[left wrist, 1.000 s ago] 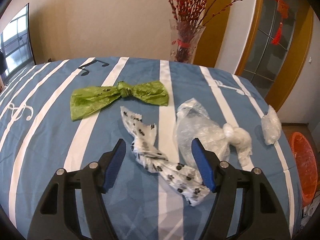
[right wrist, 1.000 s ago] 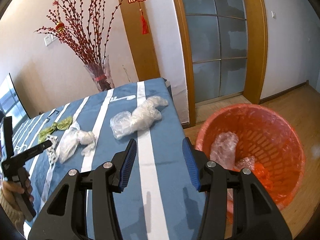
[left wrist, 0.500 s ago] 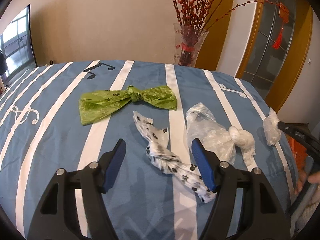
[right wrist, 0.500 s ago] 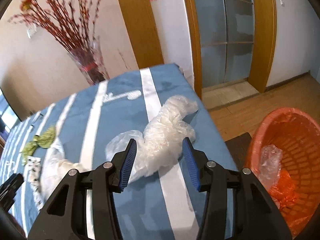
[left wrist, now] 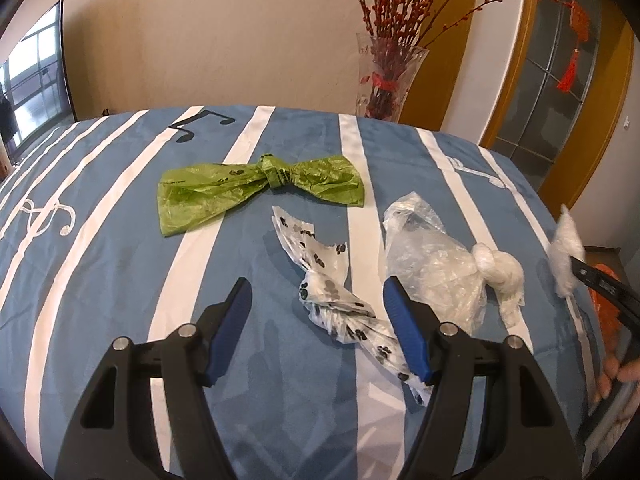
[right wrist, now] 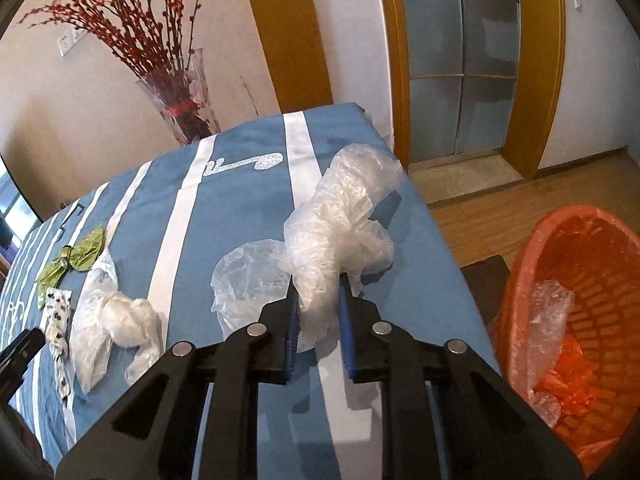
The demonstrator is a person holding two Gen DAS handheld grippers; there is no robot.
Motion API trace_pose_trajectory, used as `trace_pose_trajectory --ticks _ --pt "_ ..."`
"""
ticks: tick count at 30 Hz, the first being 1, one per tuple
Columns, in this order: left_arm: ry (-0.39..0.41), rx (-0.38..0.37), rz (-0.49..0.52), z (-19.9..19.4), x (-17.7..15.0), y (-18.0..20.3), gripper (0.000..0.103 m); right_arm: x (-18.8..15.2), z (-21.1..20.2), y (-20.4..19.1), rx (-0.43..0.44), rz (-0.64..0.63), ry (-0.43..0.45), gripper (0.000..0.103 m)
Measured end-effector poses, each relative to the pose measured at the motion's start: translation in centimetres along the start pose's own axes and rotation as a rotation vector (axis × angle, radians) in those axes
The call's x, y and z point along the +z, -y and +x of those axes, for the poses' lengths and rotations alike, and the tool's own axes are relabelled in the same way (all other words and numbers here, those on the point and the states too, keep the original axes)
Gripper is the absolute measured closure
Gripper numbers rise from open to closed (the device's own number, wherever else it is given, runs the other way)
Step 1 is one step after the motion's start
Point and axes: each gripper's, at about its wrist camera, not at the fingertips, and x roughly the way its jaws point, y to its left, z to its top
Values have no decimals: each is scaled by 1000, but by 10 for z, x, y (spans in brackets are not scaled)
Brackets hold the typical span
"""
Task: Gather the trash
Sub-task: 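Lift the clear bag with the right gripper while the left gripper grasps the paw-print bag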
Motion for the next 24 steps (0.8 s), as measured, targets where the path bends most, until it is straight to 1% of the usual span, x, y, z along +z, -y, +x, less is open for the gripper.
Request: trace_pose_trajectory --ticks 4,8,9,10,12,13,16,19,24 --pt "-24 19 -20 8 1 -2 37 -2 -10 2 10 -7 11 85" --pt "-77 1 -36 16 -4 -1 52 -3 -15 4 19 -6 13 85" --pt "-86 -5 -40 17 -6 0 54 -3 -16 4 20 -7 13 85" --pt "-91 -10 -44 18 -8 1 60 -4 -18 4 21 -8 14 85" --pt "-87 -15 -44 17 -9 3 71 -6 -22 4 19 -12 17 85" --pt "-89 -25 -44 17 -10 5 78 -6 -24 4 17 -16 20 85" --pt "-77 -32 -36 15 -11 9 88 -9 -33 6 14 -19 30 85" --pt "-71 -41 -35 11 -11 10 91 -10 -44 9 12 -18 47 85" --pt "-45 -47 -24 -7 -8 14 91 -11 -69 17 11 -13 87 85"
